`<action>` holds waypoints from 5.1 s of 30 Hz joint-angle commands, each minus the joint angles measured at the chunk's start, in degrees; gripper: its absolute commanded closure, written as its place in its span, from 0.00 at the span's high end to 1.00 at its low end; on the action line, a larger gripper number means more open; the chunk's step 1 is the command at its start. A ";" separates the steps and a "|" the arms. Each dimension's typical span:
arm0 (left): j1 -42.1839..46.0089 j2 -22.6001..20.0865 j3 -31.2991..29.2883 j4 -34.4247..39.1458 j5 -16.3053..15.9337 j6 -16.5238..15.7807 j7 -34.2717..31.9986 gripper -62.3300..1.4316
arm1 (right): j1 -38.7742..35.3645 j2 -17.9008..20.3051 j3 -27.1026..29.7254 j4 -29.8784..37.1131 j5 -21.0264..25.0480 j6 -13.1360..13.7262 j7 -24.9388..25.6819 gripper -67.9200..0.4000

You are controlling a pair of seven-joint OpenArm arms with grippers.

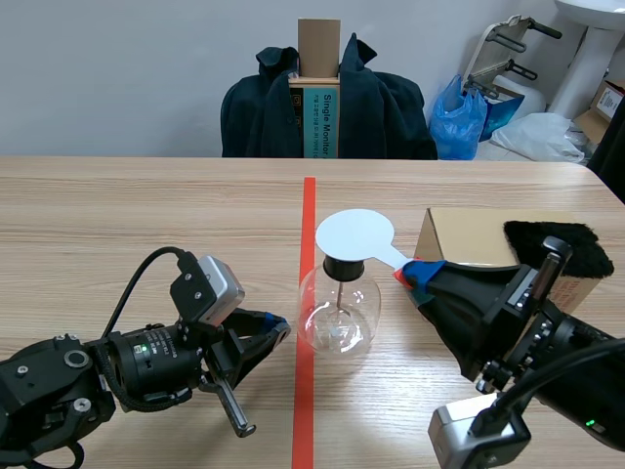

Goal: Do the electroscope experiment.
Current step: 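Move the plate toward and away from the electroscope, then hold the plate still at the electroscope, then move the plate toward and away from the electroscope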

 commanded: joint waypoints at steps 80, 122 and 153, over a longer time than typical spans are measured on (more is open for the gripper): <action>-0.44 0.11 -0.28 1.55 -0.55 -0.04 -0.35 0.05 | -0.11 0.61 0.28 0.48 4.33 -0.13 -4.55 0.02; -0.44 0.09 -0.28 1.57 -0.55 -0.04 -0.13 0.05 | -0.11 0.61 0.28 0.48 4.35 -0.15 -31.43 0.02; -0.44 0.09 -0.28 1.57 -0.55 -0.04 -0.11 0.05 | -0.09 0.63 0.28 0.48 2.12 -0.22 -0.33 0.02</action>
